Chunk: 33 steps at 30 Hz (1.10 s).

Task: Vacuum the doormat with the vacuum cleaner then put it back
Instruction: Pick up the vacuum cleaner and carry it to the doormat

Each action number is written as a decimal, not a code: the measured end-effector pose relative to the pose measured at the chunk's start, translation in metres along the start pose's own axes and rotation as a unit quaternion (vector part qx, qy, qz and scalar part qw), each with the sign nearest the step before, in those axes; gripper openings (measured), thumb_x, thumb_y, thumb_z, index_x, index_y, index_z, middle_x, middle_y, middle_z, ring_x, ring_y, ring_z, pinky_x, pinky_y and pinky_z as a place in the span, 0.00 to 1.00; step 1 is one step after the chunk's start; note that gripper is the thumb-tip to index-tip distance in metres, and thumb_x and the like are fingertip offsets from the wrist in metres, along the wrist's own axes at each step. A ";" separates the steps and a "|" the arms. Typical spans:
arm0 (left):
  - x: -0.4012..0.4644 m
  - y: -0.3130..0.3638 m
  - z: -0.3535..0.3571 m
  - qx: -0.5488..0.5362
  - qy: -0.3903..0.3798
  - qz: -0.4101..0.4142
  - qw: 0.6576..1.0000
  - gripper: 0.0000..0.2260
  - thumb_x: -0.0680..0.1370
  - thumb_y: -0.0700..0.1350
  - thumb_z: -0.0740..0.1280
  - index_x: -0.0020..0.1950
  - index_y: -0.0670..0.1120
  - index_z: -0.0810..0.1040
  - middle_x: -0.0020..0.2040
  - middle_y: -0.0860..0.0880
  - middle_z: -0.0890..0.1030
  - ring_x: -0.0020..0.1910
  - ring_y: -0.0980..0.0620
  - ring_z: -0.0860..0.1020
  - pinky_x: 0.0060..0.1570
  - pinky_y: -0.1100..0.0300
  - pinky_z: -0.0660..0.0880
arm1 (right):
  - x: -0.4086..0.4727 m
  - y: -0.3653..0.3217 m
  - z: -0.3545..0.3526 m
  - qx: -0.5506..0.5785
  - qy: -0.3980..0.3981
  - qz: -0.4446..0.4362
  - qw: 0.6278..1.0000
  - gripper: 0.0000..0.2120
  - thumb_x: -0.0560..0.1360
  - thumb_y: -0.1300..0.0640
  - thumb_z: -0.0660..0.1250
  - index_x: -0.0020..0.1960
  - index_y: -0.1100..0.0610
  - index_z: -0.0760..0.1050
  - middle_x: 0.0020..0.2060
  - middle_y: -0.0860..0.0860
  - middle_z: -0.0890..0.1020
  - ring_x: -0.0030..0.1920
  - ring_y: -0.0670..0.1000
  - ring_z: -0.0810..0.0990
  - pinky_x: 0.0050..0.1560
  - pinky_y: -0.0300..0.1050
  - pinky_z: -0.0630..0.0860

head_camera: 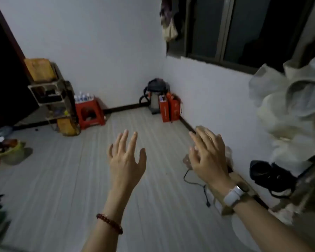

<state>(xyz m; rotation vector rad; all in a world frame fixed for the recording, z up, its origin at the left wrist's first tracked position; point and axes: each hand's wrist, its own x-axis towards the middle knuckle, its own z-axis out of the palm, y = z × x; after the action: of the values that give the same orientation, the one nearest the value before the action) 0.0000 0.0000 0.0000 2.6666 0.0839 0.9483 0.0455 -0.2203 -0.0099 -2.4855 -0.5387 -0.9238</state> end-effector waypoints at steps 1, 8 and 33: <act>-0.001 -0.009 0.017 0.001 -0.029 -0.016 0.999 0.25 0.75 0.55 0.55 0.67 0.44 0.71 0.67 0.39 0.73 0.67 0.38 0.70 0.64 0.40 0.66 | -0.004 0.010 0.021 0.006 -0.008 0.011 1.000 0.20 0.75 0.52 0.56 0.62 0.60 0.75 0.61 0.59 0.77 0.64 0.60 0.72 0.64 0.61 0.66; 0.072 -0.073 0.159 0.052 -0.229 -0.132 0.963 0.28 0.79 0.56 0.57 0.76 0.49 0.55 0.76 0.43 0.58 0.75 0.43 0.56 0.73 0.45 0.54 | 0.048 0.088 0.161 0.015 -0.162 0.102 0.981 0.21 0.73 0.52 0.55 0.55 0.62 0.79 0.53 0.57 0.82 0.60 0.57 0.72 0.57 0.57 0.71; 0.596 -0.384 0.482 -0.004 -0.321 -0.129 0.938 0.19 0.80 0.50 0.57 0.70 0.46 0.67 0.67 0.48 0.72 0.66 0.48 0.71 0.65 0.52 0.66 | 0.550 0.155 0.635 0.021 -0.399 0.127 0.908 0.17 0.79 0.55 0.56 0.66 0.57 0.70 0.64 0.54 0.76 0.63 0.55 0.72 0.62 0.46 0.69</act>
<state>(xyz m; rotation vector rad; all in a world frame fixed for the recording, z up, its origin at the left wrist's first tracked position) 0.7844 0.3296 -0.1095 2.7239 0.2711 -0.0229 0.8346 0.0917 -0.1100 -2.7331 -0.4392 0.2452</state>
